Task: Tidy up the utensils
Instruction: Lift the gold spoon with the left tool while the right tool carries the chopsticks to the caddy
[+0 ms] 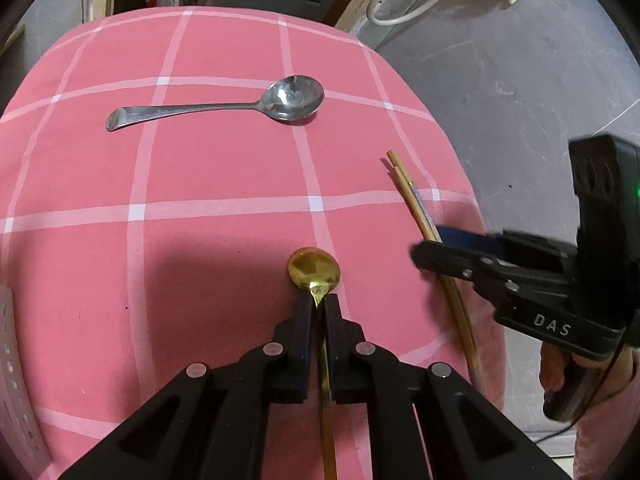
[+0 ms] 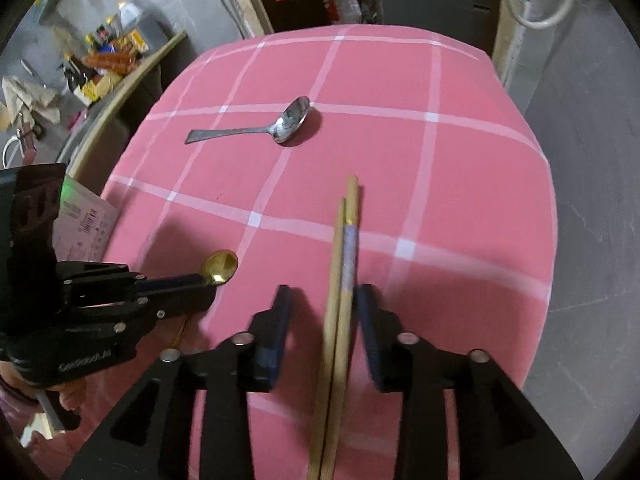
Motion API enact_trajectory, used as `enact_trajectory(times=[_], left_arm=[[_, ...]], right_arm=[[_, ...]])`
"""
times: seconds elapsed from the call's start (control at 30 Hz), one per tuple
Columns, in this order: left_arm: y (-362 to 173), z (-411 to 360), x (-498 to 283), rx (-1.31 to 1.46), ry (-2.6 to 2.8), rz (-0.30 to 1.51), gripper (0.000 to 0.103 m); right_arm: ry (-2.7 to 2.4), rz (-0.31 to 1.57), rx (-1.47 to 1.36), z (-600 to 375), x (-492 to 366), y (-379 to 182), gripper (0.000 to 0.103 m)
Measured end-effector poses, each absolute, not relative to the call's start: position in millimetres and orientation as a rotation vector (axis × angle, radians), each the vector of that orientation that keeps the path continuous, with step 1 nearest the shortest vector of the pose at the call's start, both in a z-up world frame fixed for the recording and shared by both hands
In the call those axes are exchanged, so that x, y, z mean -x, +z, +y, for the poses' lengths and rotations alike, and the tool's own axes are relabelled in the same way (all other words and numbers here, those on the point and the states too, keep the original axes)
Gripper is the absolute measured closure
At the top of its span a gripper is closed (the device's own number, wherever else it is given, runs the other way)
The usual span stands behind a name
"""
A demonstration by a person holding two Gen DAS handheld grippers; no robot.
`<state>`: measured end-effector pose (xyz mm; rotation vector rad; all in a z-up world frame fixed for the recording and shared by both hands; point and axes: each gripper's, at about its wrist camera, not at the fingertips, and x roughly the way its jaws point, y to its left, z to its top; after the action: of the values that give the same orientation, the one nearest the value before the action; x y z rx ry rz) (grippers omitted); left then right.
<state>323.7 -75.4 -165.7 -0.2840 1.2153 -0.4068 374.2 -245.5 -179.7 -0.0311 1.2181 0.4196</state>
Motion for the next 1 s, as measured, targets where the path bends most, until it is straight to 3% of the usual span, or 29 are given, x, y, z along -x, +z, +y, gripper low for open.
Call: enact_trajectory(times=[0.13, 0.37, 1.0], left_arm=[[-165.3, -75.9, -325.7, 0.293, -0.410, 1.235, 0.096], [-159.5, -76.1, -318.7, 0.291, -0.388, 1.203, 0.098], [-108.1, -45.8, -248.3, 0.334, -0.446, 0.989, 0.098]], right_arm=[[0.400, 1.243, 0.039, -237.8, -385.9, -182.1, 0.065], [0.359, 1.243, -0.041, -246.3, -385.2, -179.3, 0.092], [0.328, 0.905, -0.287, -275.0, -289.6, -121.8, 0.092]])
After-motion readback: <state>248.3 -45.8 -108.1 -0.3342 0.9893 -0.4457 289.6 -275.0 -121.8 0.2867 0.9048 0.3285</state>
